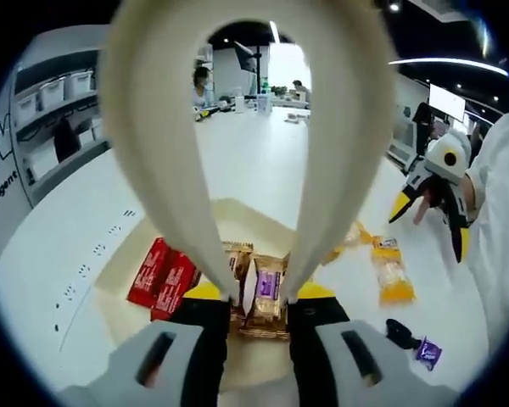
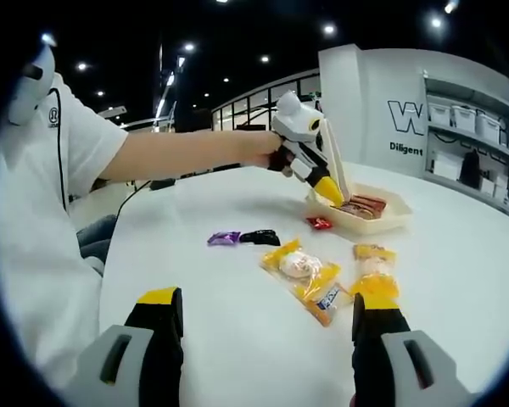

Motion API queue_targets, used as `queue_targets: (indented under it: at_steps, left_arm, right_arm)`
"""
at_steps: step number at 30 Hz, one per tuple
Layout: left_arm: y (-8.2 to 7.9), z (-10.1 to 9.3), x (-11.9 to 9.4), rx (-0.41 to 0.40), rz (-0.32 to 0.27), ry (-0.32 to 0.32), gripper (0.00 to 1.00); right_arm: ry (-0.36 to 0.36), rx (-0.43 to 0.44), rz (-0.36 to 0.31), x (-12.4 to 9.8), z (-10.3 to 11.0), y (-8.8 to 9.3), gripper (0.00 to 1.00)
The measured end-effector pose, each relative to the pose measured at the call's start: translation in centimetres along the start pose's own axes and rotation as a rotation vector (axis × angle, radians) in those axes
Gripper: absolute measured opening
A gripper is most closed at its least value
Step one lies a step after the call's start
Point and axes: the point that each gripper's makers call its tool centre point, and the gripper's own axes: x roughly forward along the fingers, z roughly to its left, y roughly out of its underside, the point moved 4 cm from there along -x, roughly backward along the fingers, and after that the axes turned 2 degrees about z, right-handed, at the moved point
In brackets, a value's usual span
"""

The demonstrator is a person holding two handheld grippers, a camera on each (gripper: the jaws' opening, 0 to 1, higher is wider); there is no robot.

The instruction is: Place the target food into the container with the food tongs after gripping and lifting it, then release it inside without dropping or visibly crushing the food.

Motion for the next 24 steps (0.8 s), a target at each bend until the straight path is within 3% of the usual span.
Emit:
queue_targets:
  at_steps: [11,24]
  left_arm:
    - [-0.3,-0.3,-3.1,0.028,-0.033,-0.044,0.25]
    - [0.4,-2.3,-6.8,0.052,-0.07,-0.09,0.24]
  right_arm:
    - [-0.003,-0.005,-0.003,0.1,0.2,-0.3,0.81]
    - [-0.012,-0.019,-0.004,0.6,0.4,-0.9,0.81]
